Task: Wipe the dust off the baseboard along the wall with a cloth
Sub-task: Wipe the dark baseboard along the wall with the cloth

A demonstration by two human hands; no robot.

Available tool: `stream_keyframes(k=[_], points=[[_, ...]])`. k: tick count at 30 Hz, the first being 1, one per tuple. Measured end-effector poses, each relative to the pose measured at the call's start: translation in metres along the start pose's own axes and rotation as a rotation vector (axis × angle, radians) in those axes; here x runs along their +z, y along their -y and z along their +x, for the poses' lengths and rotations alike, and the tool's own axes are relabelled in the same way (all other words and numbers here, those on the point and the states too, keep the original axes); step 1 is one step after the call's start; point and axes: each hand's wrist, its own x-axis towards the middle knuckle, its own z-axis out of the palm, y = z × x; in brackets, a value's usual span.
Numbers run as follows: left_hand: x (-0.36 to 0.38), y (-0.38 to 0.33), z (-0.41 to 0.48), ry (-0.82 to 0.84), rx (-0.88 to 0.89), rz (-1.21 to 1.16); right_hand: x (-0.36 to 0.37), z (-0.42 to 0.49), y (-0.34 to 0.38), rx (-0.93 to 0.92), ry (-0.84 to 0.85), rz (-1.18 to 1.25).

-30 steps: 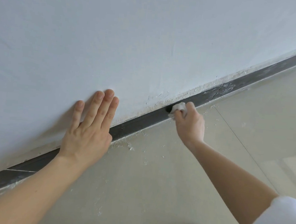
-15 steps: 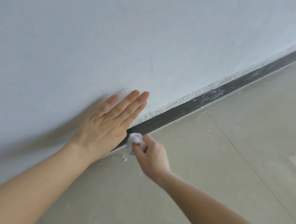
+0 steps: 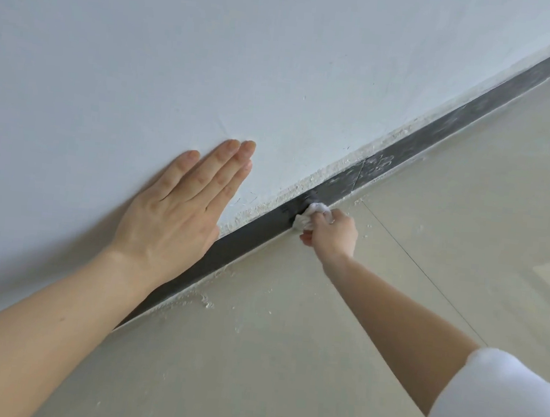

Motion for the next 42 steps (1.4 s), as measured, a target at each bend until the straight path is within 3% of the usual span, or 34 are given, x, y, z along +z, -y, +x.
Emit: stream_keyframes(k=[4,6,8,11,13,17,22,27,29,35,42], points=[[-0.005,0.000,0.006,0.025,-0.003,-0.051,-0.025,0.020,0.009,0.108,-0.218,0.237],[-0.007,-0.002,0.012,0.035,0.001,-0.097,-0.034,0.016,0.012,0.144,-0.231,0.370],[-0.008,-0.005,0.023,0.039,0.024,-0.112,-0.033,0.002,0.009,0.122,-0.110,0.335],[-0.008,-0.012,0.041,0.026,0.064,-0.109,-0.015,-0.026,-0.006,0.026,0.168,0.122],[-0.007,-0.016,0.053,0.003,0.099,-0.075,-0.002,-0.029,-0.012,-0.069,0.262,-0.040],[-0.006,-0.019,0.069,0.022,0.127,-0.051,-0.004,0.000,-0.007,-0.190,0.128,-0.171],[-0.002,-0.022,0.072,0.054,0.128,-0.037,-0.040,0.049,0.014,-0.151,-0.143,-0.199],[-0.002,-0.021,0.074,0.053,0.105,-0.054,-0.071,0.076,0.024,-0.074,-0.244,-0.106],[0.000,-0.022,0.074,0.045,0.104,-0.063,-0.075,0.062,0.014,-0.120,-0.204,-0.120],[-0.001,-0.021,0.074,0.044,0.115,-0.039,-0.037,-0.022,-0.003,-0.464,0.203,-0.437],[-0.003,-0.019,0.073,0.045,0.120,-0.040,-0.029,-0.006,0.015,-0.562,0.130,-0.446]])
